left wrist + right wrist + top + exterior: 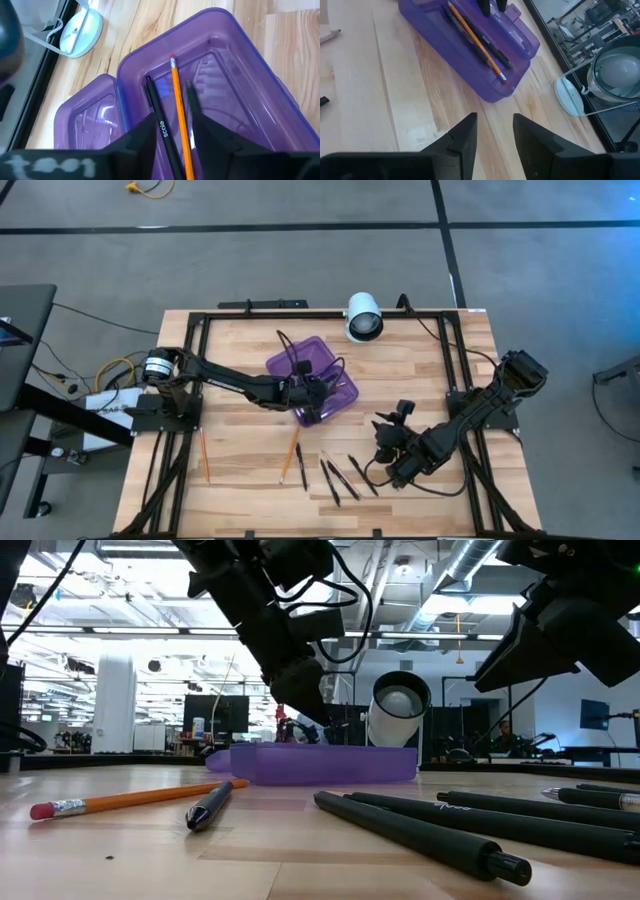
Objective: Pick & place school supplies into a supply box
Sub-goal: Put the transparent pen into the purple supply box
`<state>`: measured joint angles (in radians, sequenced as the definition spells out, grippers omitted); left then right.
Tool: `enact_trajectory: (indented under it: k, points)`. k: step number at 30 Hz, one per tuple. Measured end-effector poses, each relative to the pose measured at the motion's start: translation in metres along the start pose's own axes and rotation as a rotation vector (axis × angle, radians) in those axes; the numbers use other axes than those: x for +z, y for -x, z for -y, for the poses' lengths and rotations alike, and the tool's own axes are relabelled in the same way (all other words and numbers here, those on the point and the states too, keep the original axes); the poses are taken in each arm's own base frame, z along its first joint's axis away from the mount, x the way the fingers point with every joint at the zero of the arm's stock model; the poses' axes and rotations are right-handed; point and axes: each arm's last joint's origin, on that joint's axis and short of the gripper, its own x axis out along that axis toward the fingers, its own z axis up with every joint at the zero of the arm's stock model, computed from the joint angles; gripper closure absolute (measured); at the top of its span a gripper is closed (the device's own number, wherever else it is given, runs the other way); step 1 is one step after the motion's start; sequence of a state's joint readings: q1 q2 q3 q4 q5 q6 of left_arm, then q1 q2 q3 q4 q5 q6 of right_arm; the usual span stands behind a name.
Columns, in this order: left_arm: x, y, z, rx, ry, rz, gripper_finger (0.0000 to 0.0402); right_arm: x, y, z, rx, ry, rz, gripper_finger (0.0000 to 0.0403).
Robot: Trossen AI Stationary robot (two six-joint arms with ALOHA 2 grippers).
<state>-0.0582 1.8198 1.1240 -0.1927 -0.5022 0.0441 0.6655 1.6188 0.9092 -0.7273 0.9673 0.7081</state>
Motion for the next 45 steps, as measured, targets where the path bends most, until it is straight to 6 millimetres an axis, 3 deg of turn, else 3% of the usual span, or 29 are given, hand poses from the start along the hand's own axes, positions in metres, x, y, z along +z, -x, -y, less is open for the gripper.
enact_trajectory:
  k: [4, 11, 17, 28, 33, 45]
  points:
    - [-0.002, 0.003, 0.004, -0.007, -0.012, -0.022, 0.0260, -0.001, -0.001, -0.001, 0.065, -0.046, -0.061, 0.0282]
    - [-0.008, 0.011, 0.017, 0.006, -0.053, -0.065, 0.0262, 0.005, -0.008, -0.001, 0.333, -0.250, -0.376, 0.0282]
    - [-0.013, 0.020, 0.028, 0.045, -0.114, -0.091, 0.0263, 0.023, -0.001, 0.001, 0.362, -0.425, -0.436, 0.0282]
    - [-0.016, 0.030, 0.043, 0.027, -0.154, -0.092, 0.0263, 0.018, 0.013, -0.008, 0.423, -0.660, -0.642, 0.0276]
    - [-0.016, 0.030, 0.044, 0.027, -0.155, -0.091, 0.0263, 0.017, 0.015, -0.014, 0.426, -0.694, -0.645, 0.0262]
    - [-0.016, 0.030, 0.044, 0.027, -0.159, -0.090, 0.0263, -0.002, -0.007, -0.043, 0.387, -0.615, -0.814, 0.0220]
